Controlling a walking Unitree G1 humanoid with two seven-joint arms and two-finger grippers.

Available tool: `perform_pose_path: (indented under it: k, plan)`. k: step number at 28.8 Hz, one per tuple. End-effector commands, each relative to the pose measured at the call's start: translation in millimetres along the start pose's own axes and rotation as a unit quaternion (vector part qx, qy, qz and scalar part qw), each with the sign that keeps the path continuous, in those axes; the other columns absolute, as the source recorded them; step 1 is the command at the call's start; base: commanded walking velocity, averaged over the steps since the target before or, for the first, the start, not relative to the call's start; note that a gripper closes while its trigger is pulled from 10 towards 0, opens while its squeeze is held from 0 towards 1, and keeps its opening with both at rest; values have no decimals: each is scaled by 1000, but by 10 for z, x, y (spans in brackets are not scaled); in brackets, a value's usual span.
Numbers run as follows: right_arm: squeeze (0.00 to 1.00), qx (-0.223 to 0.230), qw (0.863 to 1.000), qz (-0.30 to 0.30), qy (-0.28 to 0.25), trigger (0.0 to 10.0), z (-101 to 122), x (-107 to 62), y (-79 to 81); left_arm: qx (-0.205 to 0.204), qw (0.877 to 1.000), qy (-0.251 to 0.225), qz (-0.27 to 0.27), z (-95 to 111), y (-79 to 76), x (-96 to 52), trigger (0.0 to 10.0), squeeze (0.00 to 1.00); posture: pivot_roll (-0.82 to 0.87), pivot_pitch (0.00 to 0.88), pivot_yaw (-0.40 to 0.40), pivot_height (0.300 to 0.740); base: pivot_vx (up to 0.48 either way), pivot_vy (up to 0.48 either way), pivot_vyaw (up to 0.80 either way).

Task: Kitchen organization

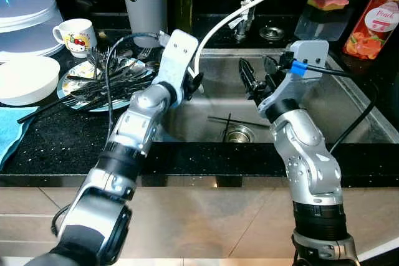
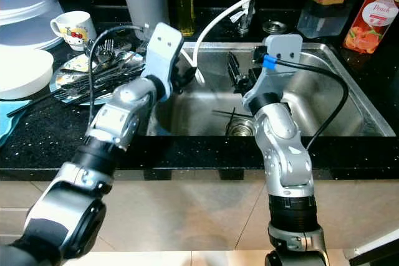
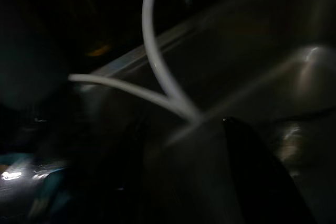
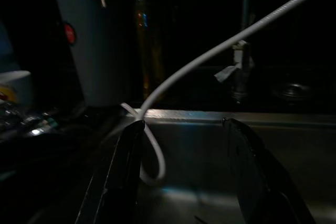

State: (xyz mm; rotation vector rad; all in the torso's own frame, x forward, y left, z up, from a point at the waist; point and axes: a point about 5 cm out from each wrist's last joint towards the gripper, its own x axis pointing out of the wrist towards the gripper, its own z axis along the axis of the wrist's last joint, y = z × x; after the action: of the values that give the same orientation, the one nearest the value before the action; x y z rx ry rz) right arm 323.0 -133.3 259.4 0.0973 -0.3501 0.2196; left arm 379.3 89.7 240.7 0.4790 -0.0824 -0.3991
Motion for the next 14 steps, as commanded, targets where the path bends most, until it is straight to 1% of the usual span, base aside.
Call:
perform_pose_path:
  k: [1, 2, 4, 5, 7, 8, 9, 11, 12, 14]
  plan:
    - [0, -13, 1000, 9, -6, 10000, 11, -19, 21, 81, 997, -2, -2, 1, 28, -51, 10000, 0, 37, 58, 20, 740, 0, 0, 0]
    - [0, -15, 1000, 10, -7, 10000, 15, -16, 23, 104, 995, -2, -6, -2, 44, -65, 10000, 0, 37, 58, 20, 740, 0, 0, 0]
    - [0, -12, 1000, 10, -8, 10000, 20, -13, 20, 146, 989, 5, 6, -17, 124, -78, 10000, 0, 45, 58, 22, 740, 0, 0, 0]
    - [0, -12, 1000, 10, -8, 10000, 20, -13, 20, 146, 989, 5, 6, -17, 124, -78, 10000, 0, 45, 58, 22, 740, 0, 0, 0]
    - [0, -11, 1000, 7, -8, 10000, 17, -2, 6, 199, 980, 22, 17, -55, 220, -78, 10000, 0, 50, 57, 25, 740, 0, 0, 0]
    - [0, -9, 1000, 6, -9, 10000, 18, 3, 8, 213, 976, 31, 21, -77, 267, -79, 10000, 0, 46, 55, 27, 740, 0, 0, 0]
    - [0, -9, 1000, 6, -9, 10000, 18, 3, 8, 213, 976, 31, 21, -77, 267, -79, 10000, 0, 46, 55, 27, 740, 0, 0, 0]
    - [0, -6, 1000, 8, -11, 10000, 20, 8, 23, 237, 970, 44, 15, -100, 324, -70, 10000, 0, 46, 52, 28, 740, 0, 0, 0]
    - [0, -6, 1000, 8, -11, 10000, 20, 8, 23, 237, 970, 44, 15, -100, 324, -70, 10000, 0, 46, 52, 28, 740, 0, 0, 0]
    - [0, -6, 1000, 12, -11, 10000, 16, 3, 41, 263, 963, 53, 11, -75, 382, -58, 10000, 0, 46, 44, 35, 740, 0, 0, 0]
